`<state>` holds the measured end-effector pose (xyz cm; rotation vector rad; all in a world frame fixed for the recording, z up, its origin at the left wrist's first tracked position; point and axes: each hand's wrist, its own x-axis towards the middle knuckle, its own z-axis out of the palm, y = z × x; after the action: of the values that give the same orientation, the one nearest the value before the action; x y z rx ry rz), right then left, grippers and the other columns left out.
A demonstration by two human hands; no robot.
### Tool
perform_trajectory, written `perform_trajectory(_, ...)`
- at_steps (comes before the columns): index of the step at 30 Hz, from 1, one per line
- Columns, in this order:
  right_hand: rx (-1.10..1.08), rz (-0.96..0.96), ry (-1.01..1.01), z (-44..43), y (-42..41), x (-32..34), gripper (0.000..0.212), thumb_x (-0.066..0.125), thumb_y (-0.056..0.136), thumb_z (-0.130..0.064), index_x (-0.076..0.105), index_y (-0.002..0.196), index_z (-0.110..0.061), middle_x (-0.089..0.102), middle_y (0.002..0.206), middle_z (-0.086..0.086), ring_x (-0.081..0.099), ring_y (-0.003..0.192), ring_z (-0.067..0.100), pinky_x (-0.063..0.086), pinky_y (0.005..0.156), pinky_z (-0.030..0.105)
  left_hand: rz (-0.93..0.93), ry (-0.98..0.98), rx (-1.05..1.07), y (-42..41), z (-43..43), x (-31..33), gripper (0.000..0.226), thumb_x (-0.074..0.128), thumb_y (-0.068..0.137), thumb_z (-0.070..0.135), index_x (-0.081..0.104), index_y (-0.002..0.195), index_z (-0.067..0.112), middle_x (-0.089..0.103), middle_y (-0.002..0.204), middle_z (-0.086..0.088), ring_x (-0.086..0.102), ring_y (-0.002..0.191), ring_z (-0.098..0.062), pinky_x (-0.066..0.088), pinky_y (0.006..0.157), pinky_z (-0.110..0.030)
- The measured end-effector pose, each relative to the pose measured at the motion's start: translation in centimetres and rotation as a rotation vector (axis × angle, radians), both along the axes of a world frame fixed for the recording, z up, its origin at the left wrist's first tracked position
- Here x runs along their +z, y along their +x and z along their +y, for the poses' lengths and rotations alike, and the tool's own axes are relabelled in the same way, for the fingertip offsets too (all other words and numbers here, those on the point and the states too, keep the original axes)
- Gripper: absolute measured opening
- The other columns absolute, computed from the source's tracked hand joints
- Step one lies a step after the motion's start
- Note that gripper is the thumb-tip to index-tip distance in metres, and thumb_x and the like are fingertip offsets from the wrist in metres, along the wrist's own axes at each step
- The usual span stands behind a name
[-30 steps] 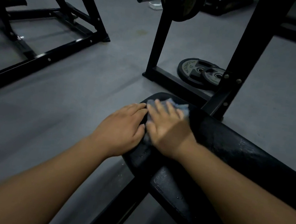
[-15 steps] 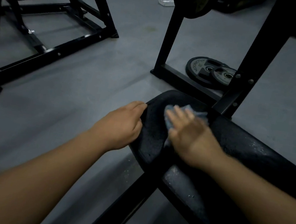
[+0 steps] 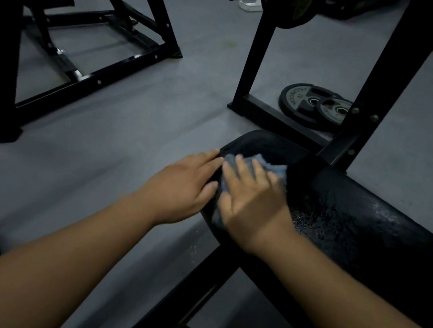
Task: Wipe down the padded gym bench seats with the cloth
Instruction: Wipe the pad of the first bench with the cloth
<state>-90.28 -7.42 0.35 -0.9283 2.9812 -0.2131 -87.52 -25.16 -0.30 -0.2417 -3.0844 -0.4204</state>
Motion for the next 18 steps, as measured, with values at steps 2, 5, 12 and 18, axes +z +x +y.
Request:
perform_trajectory(2,0.159,-0.028,0.008,2.9,2.9,0.4,0.066,0.03,0.09,-0.04,0.044,0.15,-0.017,0.04,0.157,0.009,0.036,0.144,0.031,0.028,0.114,0.046,0.048,-0.047,-0.042,0.8,0.6,-0.4,0.075,0.025,0.092,0.056,0.035,0.153,0.014,0.027,0.162,-0.008,0.025,0.148,-0.023,0.015,0.121,-0.03)
perform_trajectory(5,0.087,-0.077,0.04,6.4,0.7,1.6,0.071,0.02,0.089,-0.05,0.029,0.156,-0.027,0.027,0.164,0.001,0.021,0.15,0.023,0.016,0.118,0.039,0.058,-0.049,-0.042,1.5,0.6,-1.0,0.074,0.023,0.094,0.058,0.031,0.156,0.017,0.02,0.165,-0.006,0.014,0.153,-0.023,0.016,0.124,-0.039)
perform_trajectory(12,0.165,0.012,0.053,2.0,4.5,0.9,0.068,0.016,0.091,-0.043,0.036,0.152,-0.021,0.034,0.16,0.009,0.032,0.146,0.033,0.031,0.114,0.05,0.074,0.19,0.05,2.3,1.0,-0.8,0.066,0.022,0.091,0.04,0.045,0.147,0.015,0.036,0.158,-0.001,0.026,0.148,-0.016,0.014,0.122,-0.026)
perform_trajectory(18,-0.015,0.003,0.021,5.6,-0.7,0.8,0.076,0.005,0.09,-0.05,0.034,0.154,-0.021,0.033,0.161,0.008,0.027,0.147,0.033,0.027,0.115,0.049,0.1,0.059,-0.01,2.9,0.8,-0.2,0.058,0.029,0.095,0.033,0.049,0.145,0.013,0.041,0.155,-0.003,0.035,0.143,-0.02,0.018,0.119,-0.025)
